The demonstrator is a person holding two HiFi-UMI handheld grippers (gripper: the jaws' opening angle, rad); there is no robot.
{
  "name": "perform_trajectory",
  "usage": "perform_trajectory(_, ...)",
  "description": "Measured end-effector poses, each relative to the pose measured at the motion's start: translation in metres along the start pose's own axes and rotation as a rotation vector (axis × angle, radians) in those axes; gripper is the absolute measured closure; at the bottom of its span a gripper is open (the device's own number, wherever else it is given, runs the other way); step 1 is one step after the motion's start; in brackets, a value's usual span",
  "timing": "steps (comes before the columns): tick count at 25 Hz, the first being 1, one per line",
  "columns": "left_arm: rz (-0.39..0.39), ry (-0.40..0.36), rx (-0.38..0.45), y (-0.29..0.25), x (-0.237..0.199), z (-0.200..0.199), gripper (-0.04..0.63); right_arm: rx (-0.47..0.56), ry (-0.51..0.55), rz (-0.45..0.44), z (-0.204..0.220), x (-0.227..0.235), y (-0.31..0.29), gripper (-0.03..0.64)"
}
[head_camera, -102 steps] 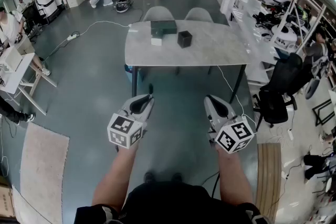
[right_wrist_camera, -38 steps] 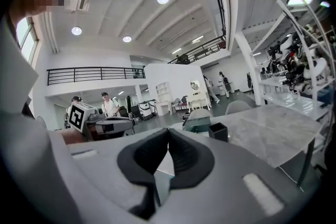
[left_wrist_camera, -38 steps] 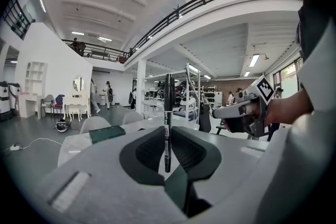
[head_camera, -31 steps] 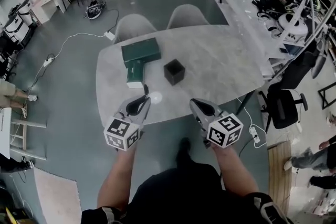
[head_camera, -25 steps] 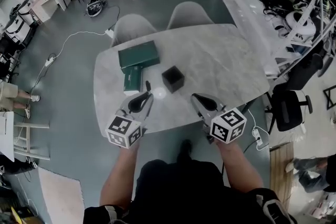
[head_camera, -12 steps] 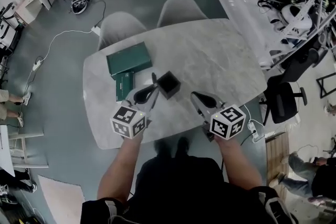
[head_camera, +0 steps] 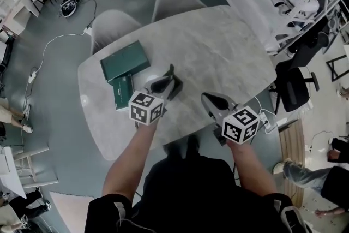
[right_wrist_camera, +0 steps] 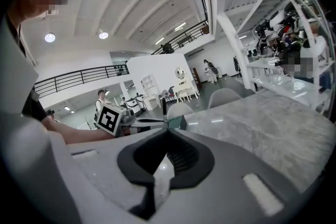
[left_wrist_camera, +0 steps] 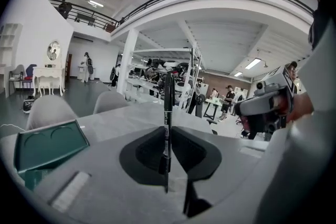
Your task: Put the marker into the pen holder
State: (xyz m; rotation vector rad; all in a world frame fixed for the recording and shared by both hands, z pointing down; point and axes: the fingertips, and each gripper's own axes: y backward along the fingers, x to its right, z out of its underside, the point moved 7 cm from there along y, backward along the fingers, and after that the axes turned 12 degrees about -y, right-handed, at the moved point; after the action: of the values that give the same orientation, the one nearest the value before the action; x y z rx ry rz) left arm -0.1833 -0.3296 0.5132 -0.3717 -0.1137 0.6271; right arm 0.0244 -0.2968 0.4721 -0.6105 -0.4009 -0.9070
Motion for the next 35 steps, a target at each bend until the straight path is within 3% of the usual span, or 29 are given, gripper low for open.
perform_trajectory(7,0.066,0.046,-0.036,-0.039,-0.008,0.015,0.548,0.005,-0.030,0.025,0.008,0.012,0.005,0.614)
perform_trajectory(17,0.188,-0.151,-0.254,-0.076,0.006,0.035,0.548,-0.001,-0.034,0.055,0.012,0.025,0.021,0.614)
perform_trajectory(26,0.218,-0.201,-0.364,-0.081,0.010,0.048,0.546,-0.010,-0.038,0.060,0.014,0.026,0.029,0.614)
perform_trajectory(35,0.252,-0.183,-0.396,-0.088,0.008,0.046,0.546,-0.014,-0.049,0.056,0.016,0.032,0.034,0.614)
